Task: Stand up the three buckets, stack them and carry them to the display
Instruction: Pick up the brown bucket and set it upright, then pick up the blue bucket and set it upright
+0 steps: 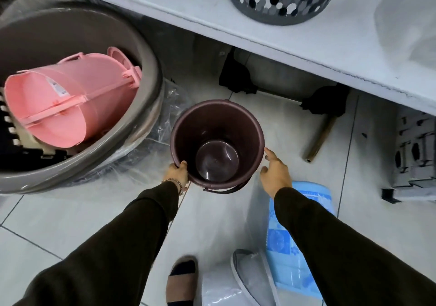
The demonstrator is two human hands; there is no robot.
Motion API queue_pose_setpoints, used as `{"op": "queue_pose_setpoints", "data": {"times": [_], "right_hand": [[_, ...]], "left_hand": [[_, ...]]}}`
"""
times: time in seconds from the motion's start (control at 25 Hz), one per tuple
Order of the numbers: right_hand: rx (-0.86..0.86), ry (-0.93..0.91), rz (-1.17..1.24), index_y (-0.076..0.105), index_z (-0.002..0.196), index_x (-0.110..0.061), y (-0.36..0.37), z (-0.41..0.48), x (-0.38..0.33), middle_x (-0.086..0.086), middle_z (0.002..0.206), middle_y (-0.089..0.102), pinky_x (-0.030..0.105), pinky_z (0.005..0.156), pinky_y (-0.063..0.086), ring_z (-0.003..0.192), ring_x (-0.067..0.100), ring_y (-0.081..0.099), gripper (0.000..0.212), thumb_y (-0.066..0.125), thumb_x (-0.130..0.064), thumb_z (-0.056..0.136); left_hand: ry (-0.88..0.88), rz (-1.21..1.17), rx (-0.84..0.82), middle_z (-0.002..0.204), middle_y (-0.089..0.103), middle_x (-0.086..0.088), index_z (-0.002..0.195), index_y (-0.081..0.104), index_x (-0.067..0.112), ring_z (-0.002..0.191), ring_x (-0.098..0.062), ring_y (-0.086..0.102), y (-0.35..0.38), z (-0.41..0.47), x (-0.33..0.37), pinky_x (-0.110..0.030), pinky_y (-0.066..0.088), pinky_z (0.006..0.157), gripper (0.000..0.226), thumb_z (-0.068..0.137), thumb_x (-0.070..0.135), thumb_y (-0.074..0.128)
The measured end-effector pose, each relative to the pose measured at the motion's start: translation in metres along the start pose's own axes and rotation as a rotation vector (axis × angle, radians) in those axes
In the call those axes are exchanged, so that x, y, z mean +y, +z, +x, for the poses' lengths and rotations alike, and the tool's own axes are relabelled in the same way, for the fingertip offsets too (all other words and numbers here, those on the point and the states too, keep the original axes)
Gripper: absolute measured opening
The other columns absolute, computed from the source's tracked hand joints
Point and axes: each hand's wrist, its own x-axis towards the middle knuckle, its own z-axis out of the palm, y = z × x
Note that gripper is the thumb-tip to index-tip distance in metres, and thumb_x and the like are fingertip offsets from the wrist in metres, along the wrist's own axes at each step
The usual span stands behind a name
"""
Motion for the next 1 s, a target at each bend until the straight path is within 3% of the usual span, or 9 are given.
{"op": "queue_pose_setpoints", "data": {"times": [0.08,0.2,0.28,0.44,0.56,0.76,0.92,1.0], "right_hand": [[-0.015,-0.019,-0.048,0.025,0.153,-0.019,-0.011,-0.01,-0.003,0.014,0.153,0.039,0.039,0.11,0.039,0.134,0.032,0.047,0.062,0.047,-0.005,0.096],[-0.005,-0.03,-0.049,0.025,0.153,-0.016,-0.031,-0.032,-0.001,0.012,0.157,0.03,0.039,0.111,0.039,0.136,0.031,0.046,0.064,0.053,-0.011,0.095],[-0.009,-0.051,-0.049,0.029,0.151,-0.016,-0.048,-0.051,0.006,0.01,0.157,0.029,0.04,0.111,0.04,0.135,0.03,0.046,0.062,0.054,-0.013,0.095],[-0.001,-0.09,-0.09,0.035,0.147,-0.014,-0.092,-0.097,0.044,0.007,0.158,0.026,0.036,0.107,0.043,0.128,0.03,0.052,0.055,0.053,-0.014,0.095],[0.004,-0.078,-0.118,0.039,0.144,-0.012,-0.123,-0.14,0.091,0.007,0.156,0.027,0.035,0.106,0.04,0.131,0.029,0.05,0.052,0.052,-0.011,0.094],[-0.014,0.093,-0.124,0.042,0.142,-0.012,-0.146,-0.203,0.214,0.011,0.148,0.037,0.034,0.104,0.041,0.128,0.031,0.05,0.057,0.049,0.0,0.086],[-0.137,0.15,-0.189,0.042,0.141,-0.012,-0.122,-0.22,0.298,0.013,0.145,0.043,0.033,0.106,0.039,0.13,0.03,0.048,0.061,0.061,0.0,0.085],[-0.129,0.142,-0.156,0.044,0.137,-0.012,-0.103,-0.22,0.326,0.014,0.139,0.051,0.033,0.104,0.042,0.125,0.03,0.053,0.054,0.064,-0.006,0.087]], "left_hand": [[0.112,0.225,0.153,0.136,0.052,-0.016,0.139,0.039,0.004,0.125,-0.041,0.05,0.0,-0.013,0.007,-0.05,0.042,0.107,0.06,0.094,0.043,0.046],[0.475,0.597,0.322,0.144,0.044,-0.017,0.145,0.038,0.011,0.129,-0.04,0.041,0.003,-0.059,0.015,-0.047,0.035,0.108,0.059,0.094,0.039,0.048],[0.691,0.674,0.268,0.144,0.045,-0.009,0.142,0.044,0.018,0.13,-0.034,0.041,0.011,-0.092,0.016,-0.044,0.036,0.109,0.052,0.094,0.037,0.048],[0.89,0.769,0.063,0.139,0.05,-0.001,0.136,0.052,0.024,0.128,-0.026,0.041,0.046,-0.153,-0.007,-0.036,0.038,0.109,0.043,0.094,0.034,0.047],[0.922,0.778,-0.041,0.136,0.054,-0.001,0.134,0.054,0.024,0.126,-0.026,0.046,0.078,-0.198,-0.047,-0.034,0.036,0.109,0.041,0.094,0.031,0.048],[0.767,0.849,-0.276,0.137,0.057,-0.002,0.133,0.055,0.023,0.126,-0.024,0.053,0.142,-0.237,-0.142,-0.03,0.038,0.108,0.046,0.09,0.04,0.056],[0.783,1.139,-0.284,0.13,0.057,-0.002,0.123,0.051,0.026,0.119,-0.026,0.056,0.188,-0.236,-0.183,-0.035,0.036,0.106,0.054,0.076,0.041,0.072],[0.776,1.185,-0.213,0.12,0.06,-0.006,0.116,0.047,0.022,0.108,-0.032,0.06,0.202,-0.233,-0.192,-0.037,0.045,0.091,0.046,0.078,0.034,0.071]]}}
